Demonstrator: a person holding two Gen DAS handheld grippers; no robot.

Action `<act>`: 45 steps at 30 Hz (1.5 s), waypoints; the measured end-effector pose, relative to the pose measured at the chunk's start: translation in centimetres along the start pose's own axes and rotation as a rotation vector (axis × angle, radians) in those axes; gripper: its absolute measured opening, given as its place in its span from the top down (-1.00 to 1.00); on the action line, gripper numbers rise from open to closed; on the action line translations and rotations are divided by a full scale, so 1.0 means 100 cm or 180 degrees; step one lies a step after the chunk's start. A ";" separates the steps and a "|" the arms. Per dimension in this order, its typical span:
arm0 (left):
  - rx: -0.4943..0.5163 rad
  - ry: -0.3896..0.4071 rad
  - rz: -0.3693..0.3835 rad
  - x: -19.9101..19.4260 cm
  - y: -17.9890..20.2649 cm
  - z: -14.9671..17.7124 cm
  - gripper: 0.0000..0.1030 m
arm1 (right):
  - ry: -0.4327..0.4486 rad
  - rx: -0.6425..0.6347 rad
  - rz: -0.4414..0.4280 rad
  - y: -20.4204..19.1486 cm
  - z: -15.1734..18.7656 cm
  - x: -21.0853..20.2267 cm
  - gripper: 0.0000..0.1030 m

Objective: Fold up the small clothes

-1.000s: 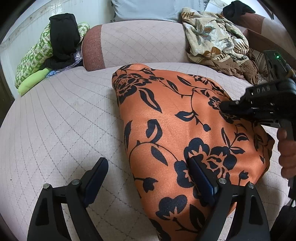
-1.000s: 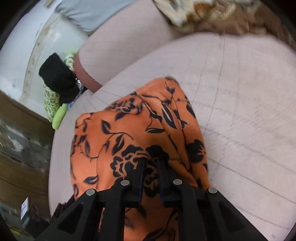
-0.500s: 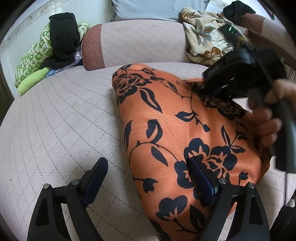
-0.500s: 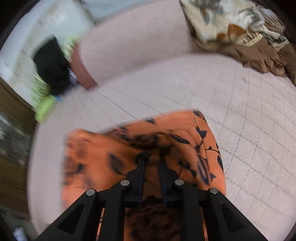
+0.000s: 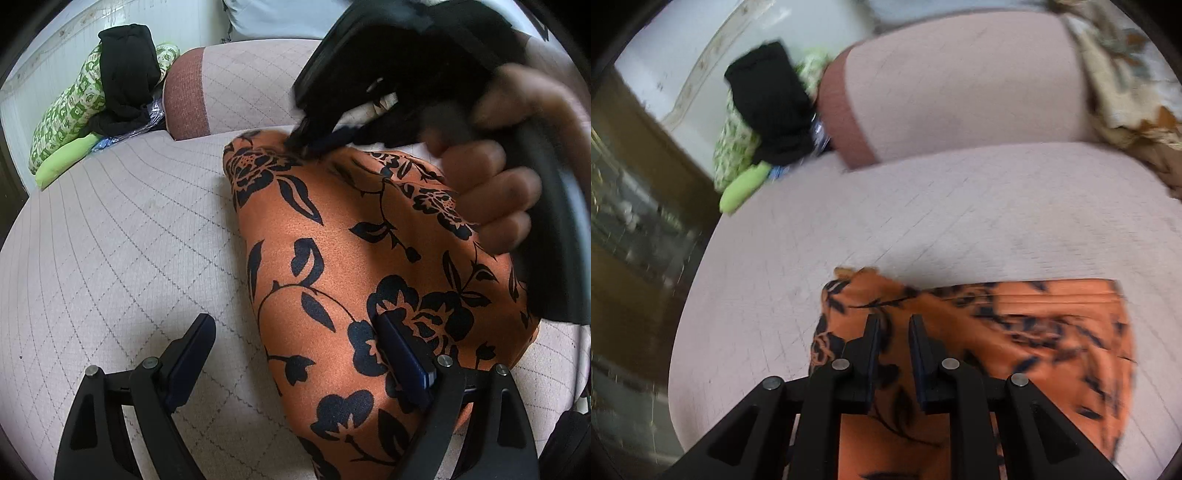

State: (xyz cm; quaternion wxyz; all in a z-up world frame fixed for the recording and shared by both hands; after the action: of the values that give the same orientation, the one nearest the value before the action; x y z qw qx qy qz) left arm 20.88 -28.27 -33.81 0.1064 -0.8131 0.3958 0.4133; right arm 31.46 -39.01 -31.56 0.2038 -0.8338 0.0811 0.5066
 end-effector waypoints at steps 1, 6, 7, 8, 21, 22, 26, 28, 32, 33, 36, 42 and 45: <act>0.0000 0.0001 -0.0005 0.000 0.000 0.000 -0.75 | -0.0120 -0.0023 0.0038 0.001 0.004 0.015 0.65; -0.0039 -0.0016 0.0032 0.001 0.000 0.000 -0.75 | -0.0137 0.0231 -0.0168 0.011 0.009 0.020 0.66; -0.0041 -0.0016 0.0033 0.001 0.000 0.000 -0.75 | -0.0125 0.0218 -0.0168 0.012 0.011 0.015 0.66; -0.0046 -0.0016 0.0035 0.001 -0.001 0.000 -0.75 | -0.0096 0.0191 -0.0161 0.014 0.013 0.008 0.66; -0.0208 0.0076 0.0148 -0.015 -0.015 -0.017 -0.74 | 0.0338 0.0452 -0.0150 0.084 0.078 -0.102 0.61; -0.0271 0.0149 0.0138 -0.019 -0.019 -0.020 -0.74 | 0.0350 0.0485 -0.0150 0.089 0.083 -0.106 0.61; -0.0625 0.0191 0.0198 -0.021 -0.040 -0.021 -0.74 | 0.0265 0.0642 -0.0226 0.106 0.102 -0.111 0.62; -0.0628 0.0105 0.0133 -0.015 -0.042 -0.016 -0.75 | 0.0197 0.0580 -0.0120 0.108 0.112 -0.103 0.61; -0.0488 0.0034 0.0062 -0.006 -0.035 -0.010 -0.76 | 0.0241 0.0667 -0.0153 0.116 0.130 -0.087 0.64; -0.0420 0.0023 0.0056 -0.006 -0.032 -0.011 -0.76 | 0.0264 0.0691 -0.0174 0.117 0.132 -0.087 0.63; -0.0302 0.0028 0.0040 -0.009 -0.029 -0.014 -0.76 | 0.0255 0.0678 -0.0167 0.119 0.137 -0.091 0.64; -0.0481 0.0093 0.0217 -0.015 -0.034 -0.017 -0.75 | 0.0188 0.0689 -0.0080 0.118 0.124 -0.106 0.64; -0.0552 0.0170 0.0228 -0.015 -0.038 -0.021 -0.75 | 0.0363 0.0656 -0.0004 0.113 0.094 -0.110 0.60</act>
State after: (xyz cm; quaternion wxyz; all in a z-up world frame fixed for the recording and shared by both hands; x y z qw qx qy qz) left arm 24.42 -25.96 -31.89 0.0101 -0.8154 0.3900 0.4277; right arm 14.72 -46.05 -28.58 0.2837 -0.8360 0.1437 0.4471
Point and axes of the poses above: each gripper's, at about its wrist camera, not at the fingertips, and x roughly the way its jaws point, y to its right, z to its underside, the point moved 8 cm from there along x, roughly the way its jaws point, and after that the axes turned 11 degrees about z, right-handed, at the moved point
